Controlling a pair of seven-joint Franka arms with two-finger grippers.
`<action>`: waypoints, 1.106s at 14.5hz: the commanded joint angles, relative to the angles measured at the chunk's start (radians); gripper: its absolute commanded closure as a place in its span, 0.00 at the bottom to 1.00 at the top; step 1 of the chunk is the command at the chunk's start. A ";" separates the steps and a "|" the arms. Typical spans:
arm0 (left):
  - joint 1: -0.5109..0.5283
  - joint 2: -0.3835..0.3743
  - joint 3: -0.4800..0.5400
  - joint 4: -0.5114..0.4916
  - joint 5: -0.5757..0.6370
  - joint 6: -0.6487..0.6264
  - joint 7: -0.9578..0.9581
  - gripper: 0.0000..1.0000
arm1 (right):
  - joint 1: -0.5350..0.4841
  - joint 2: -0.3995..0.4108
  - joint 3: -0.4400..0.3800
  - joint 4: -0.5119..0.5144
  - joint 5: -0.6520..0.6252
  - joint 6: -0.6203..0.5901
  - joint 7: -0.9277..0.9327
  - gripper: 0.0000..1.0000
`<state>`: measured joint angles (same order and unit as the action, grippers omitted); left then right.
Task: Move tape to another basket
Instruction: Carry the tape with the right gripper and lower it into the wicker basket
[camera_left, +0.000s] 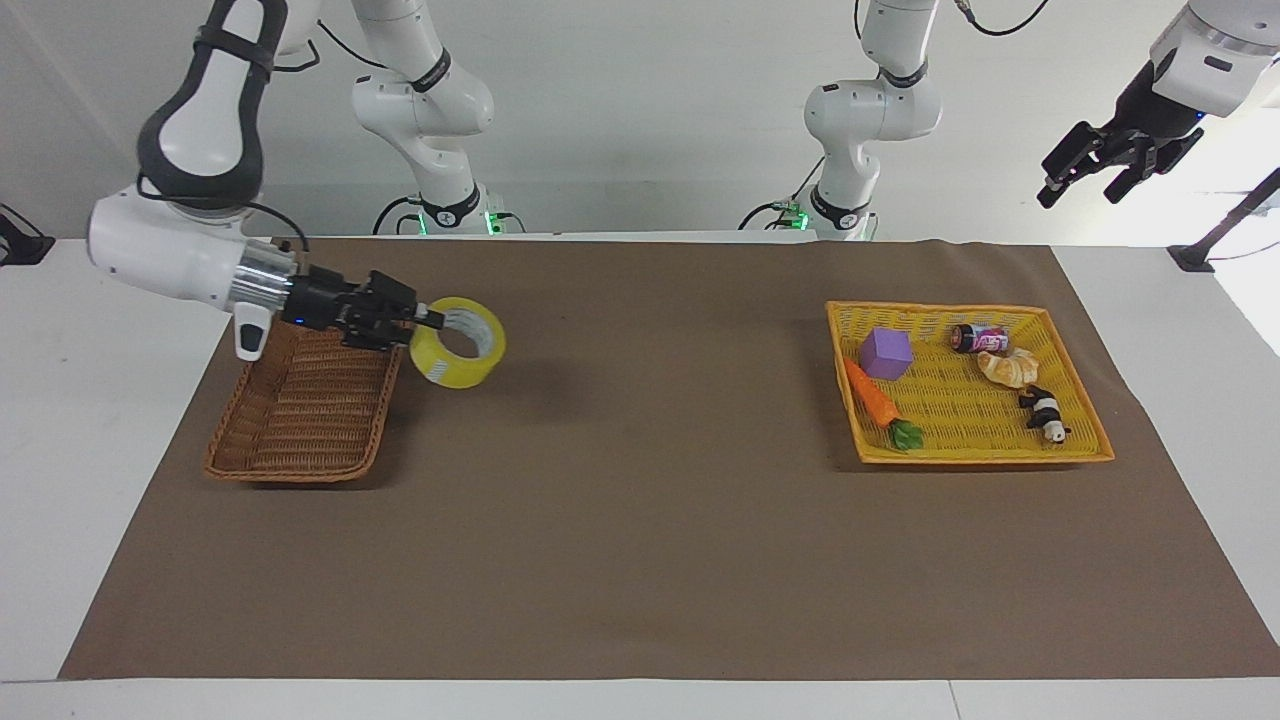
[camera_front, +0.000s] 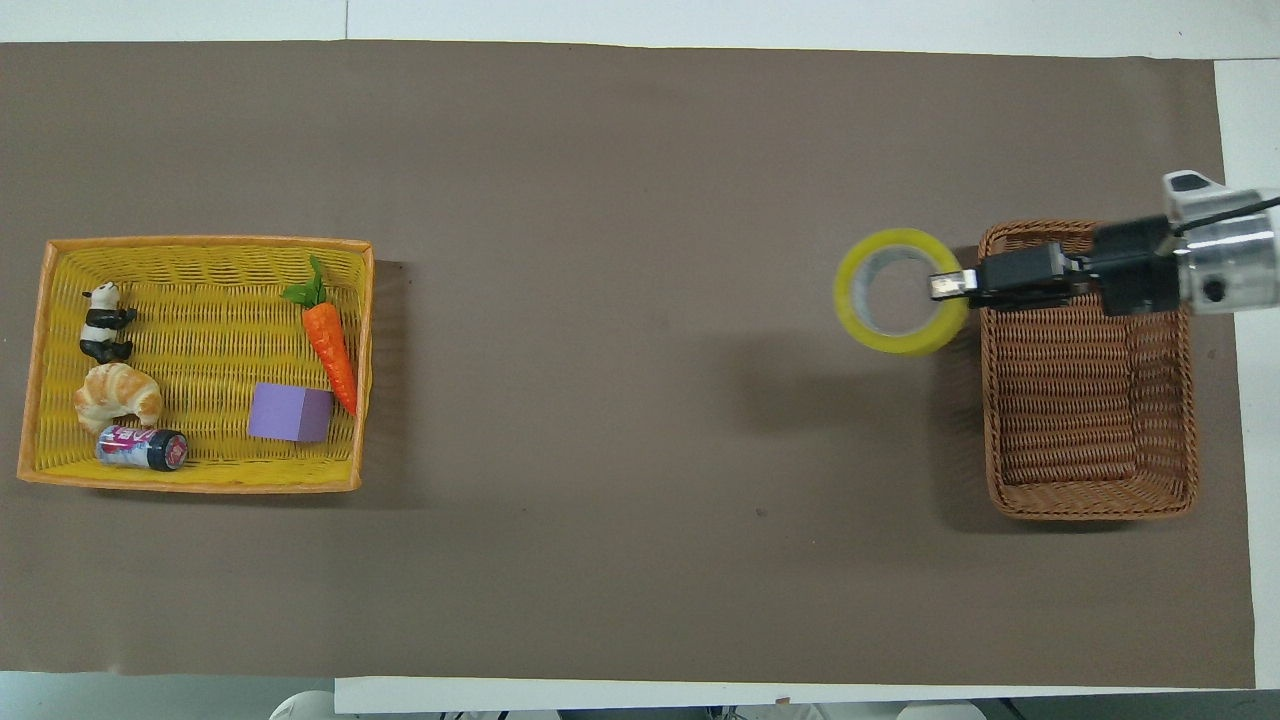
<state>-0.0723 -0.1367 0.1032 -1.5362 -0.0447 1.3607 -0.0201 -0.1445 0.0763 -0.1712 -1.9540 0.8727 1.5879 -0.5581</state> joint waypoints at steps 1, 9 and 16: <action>0.000 -0.027 -0.007 -0.028 0.019 -0.006 0.005 0.00 | -0.108 -0.016 0.015 -0.006 -0.108 -0.043 -0.104 1.00; -0.012 -0.026 -0.017 -0.016 0.118 0.061 0.005 0.00 | -0.271 0.115 0.015 0.001 -0.234 -0.049 -0.365 1.00; -0.027 0.073 -0.026 0.020 0.095 0.056 0.008 0.00 | -0.314 0.172 0.015 -0.006 -0.256 -0.011 -0.468 1.00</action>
<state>-0.0753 -0.1312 0.0690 -1.5439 0.0532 1.4671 -0.0191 -0.4516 0.2524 -0.1690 -1.9628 0.6388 1.5616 -0.9968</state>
